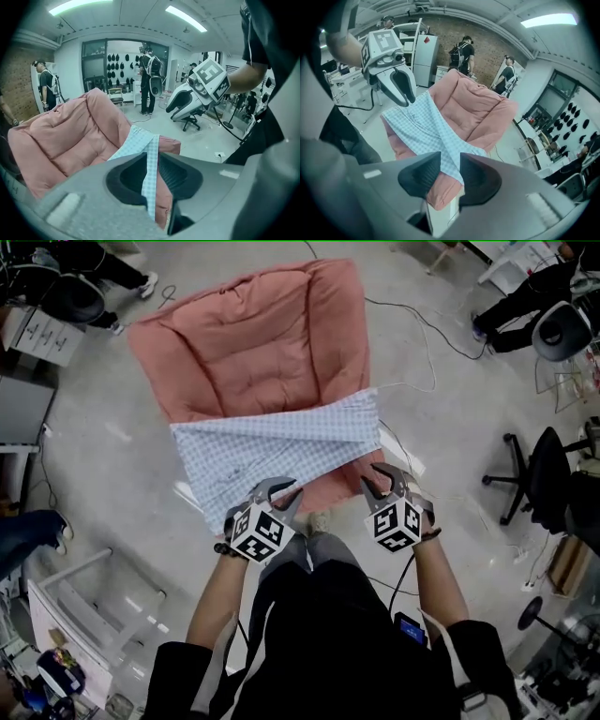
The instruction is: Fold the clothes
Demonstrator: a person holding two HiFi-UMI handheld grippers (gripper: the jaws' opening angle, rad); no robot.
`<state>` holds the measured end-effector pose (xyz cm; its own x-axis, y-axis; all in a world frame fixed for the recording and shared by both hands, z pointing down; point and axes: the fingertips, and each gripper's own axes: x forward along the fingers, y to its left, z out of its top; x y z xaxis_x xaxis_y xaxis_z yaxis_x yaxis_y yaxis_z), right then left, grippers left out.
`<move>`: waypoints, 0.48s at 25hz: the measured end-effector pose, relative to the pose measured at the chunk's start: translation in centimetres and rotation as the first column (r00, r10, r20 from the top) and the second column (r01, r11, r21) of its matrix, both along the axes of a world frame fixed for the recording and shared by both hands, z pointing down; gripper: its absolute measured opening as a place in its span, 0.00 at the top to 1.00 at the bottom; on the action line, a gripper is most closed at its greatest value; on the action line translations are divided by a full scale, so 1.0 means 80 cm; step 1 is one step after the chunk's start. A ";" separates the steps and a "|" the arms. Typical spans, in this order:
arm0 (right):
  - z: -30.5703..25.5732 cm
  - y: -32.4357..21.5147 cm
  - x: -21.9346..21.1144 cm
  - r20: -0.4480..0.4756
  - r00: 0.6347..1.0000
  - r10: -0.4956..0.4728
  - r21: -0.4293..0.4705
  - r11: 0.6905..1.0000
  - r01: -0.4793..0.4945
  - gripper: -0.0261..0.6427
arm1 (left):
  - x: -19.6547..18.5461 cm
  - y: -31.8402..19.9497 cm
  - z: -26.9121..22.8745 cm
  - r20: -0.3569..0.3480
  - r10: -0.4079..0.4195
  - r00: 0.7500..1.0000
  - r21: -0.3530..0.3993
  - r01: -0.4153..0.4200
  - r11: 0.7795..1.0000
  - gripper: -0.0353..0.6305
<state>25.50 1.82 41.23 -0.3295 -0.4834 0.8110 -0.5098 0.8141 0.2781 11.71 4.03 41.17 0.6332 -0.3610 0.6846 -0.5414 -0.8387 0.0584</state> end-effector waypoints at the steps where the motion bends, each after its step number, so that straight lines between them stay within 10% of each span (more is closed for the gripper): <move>1: -0.003 -0.004 0.008 0.001 1.000 0.024 0.009 1.000 -0.024 0.76 | 0.003 -0.003 0.000 0.001 0.010 1.000 0.000 -0.010 1.000 0.82; 12: 0.074 -0.066 0.119 0.016 1.000 0.024 -0.042 0.999 -0.023 0.79 | 0.127 -0.043 0.072 0.053 0.000 0.999 -0.079 0.004 0.997 0.82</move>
<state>35.01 -3.45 47.19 -0.3319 -0.4572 0.8251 -0.5330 0.8126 0.2359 21.90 0.63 46.97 0.5951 -0.3057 0.7433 -0.5469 -0.8317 0.0958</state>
